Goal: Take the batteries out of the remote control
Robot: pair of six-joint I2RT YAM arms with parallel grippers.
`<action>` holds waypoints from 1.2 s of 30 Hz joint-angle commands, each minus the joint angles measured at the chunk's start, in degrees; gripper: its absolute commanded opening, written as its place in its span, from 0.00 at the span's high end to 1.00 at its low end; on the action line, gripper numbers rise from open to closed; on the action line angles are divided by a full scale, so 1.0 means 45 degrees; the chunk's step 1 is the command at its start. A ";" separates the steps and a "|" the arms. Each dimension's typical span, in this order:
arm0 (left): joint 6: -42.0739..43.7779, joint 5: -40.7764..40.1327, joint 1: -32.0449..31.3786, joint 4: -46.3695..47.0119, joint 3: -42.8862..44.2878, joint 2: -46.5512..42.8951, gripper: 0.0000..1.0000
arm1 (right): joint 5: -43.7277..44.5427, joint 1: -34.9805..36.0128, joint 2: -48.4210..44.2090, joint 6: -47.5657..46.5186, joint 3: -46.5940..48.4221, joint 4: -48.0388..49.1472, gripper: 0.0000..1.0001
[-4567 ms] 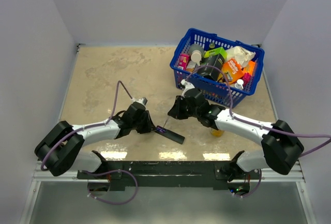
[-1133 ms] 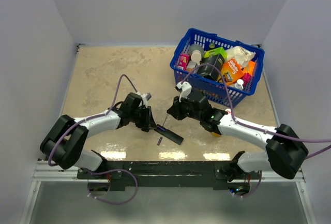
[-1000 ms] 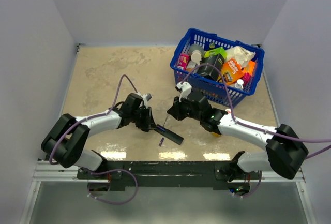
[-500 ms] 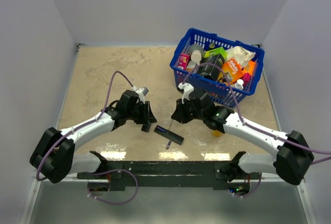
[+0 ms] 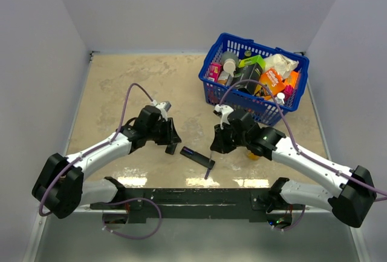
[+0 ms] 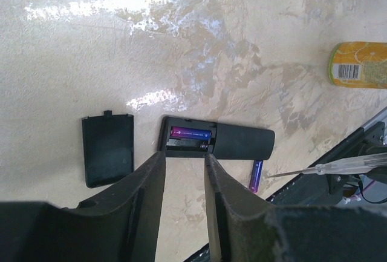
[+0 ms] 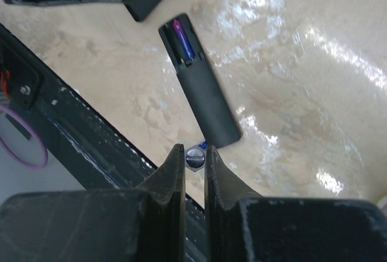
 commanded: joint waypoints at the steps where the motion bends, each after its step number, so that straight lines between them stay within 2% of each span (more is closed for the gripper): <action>1: -0.0072 -0.0289 -0.0066 0.0096 0.0085 -0.0403 0.63 | 0.0525 0.0115 -0.0105 0.0714 0.0246 -0.2052 1.00; 3: -0.0111 -0.0289 -0.0046 0.0154 0.0065 -0.0383 0.63 | 0.1677 0.0115 -0.0027 0.1165 0.0383 -0.2681 1.00; 8: -0.0111 -0.0289 -0.0046 0.0291 0.0046 -0.0325 0.63 | 0.2189 0.0115 0.0051 0.1947 -0.0201 -0.2645 1.00; 26: 0.0006 -0.0972 -0.0027 -0.0138 0.0085 -0.0364 0.62 | 0.1604 0.0154 0.0168 0.2788 -0.1198 0.0596 1.00; 36: 0.0045 -0.1148 -0.0027 -0.0138 0.0124 -0.0071 0.61 | 0.0726 0.0174 0.0774 0.4154 -0.2662 0.5083 1.00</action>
